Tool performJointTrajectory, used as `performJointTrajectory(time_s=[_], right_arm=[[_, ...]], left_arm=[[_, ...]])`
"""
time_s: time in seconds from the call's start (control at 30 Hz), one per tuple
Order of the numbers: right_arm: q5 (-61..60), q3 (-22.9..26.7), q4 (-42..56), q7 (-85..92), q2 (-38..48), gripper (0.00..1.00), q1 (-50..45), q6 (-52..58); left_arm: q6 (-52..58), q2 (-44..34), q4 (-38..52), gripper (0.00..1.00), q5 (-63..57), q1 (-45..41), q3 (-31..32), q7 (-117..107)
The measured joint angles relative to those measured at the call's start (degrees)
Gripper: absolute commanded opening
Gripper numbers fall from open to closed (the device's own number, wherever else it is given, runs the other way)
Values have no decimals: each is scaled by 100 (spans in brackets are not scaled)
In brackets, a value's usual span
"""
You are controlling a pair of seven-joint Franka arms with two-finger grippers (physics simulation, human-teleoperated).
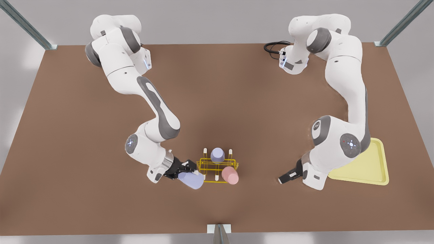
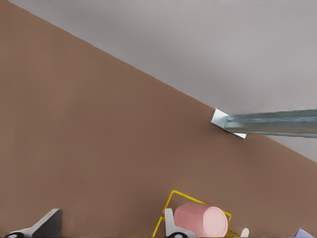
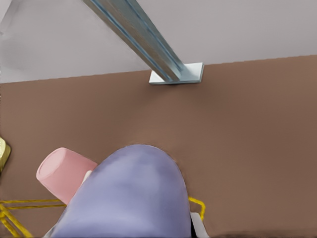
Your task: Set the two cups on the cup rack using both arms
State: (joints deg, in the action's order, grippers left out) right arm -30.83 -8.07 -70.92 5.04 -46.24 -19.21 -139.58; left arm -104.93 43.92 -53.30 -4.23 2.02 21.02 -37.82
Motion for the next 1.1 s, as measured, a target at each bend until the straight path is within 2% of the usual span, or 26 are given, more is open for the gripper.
performJointTrajectory(time_s=[0.03, 0.07, 0.1, 0.17, 0.2, 0.27, 0.5, 0.83, 0.93, 1.03, 1.1], right_arm=[[-51, 0, -11, -94, -8, 80, -53, 28], [-90, -1, -34, -183, -11, 80, -80, 53], [-119, -1, -51, -267, -14, 80, -95, 73], [-158, 0, -78, -421, -15, 80, -121, 105], [-171, 0, -92, -492, -19, 80, -132, 118], [-178, 0, -105, -631, -61, 100, -136, 139], [-173, 0, -64, -1031, -161, 100, -158, 178], [-133, 46, 639, -1511, -97, 100, -143, 537], [1067, 257, 652, -1680, 327, 100, 40, 1233], [2606, 643, 644, -1522, 452, 100, 717, 2107], [2994, 832, 607, -1311, 656, 100, 1488, 2518]], left_arm=[[420, -388, -228, 100, -171, 252, -104, 167], [562, -1438, -1586, 100, -175, 235, -580, 349], [698, -2094, -2423, 100, -100, 159, -879, 521], [981, -2525, -2934, 100, 75, 175, -1115, 839], [1134, -2589, -3011, 100, 151, 209, -1154, 986], [1418, -2636, -3073, 100, 260, 323, -1187, 1259], [2316, -2466, -3100, 100, 435, 362, -1156, 2002], [2584, -2478, -3101, 100, 455, 372, -1145, 2660], [2597, -2478, -3098, 100, 460, 372, -1145, 2797], [2617, -2471, -3091, 100, 474, 353, -1145, 2915], [2626, -2470, -3085, 100, 482, 356, -1145, 2984]])
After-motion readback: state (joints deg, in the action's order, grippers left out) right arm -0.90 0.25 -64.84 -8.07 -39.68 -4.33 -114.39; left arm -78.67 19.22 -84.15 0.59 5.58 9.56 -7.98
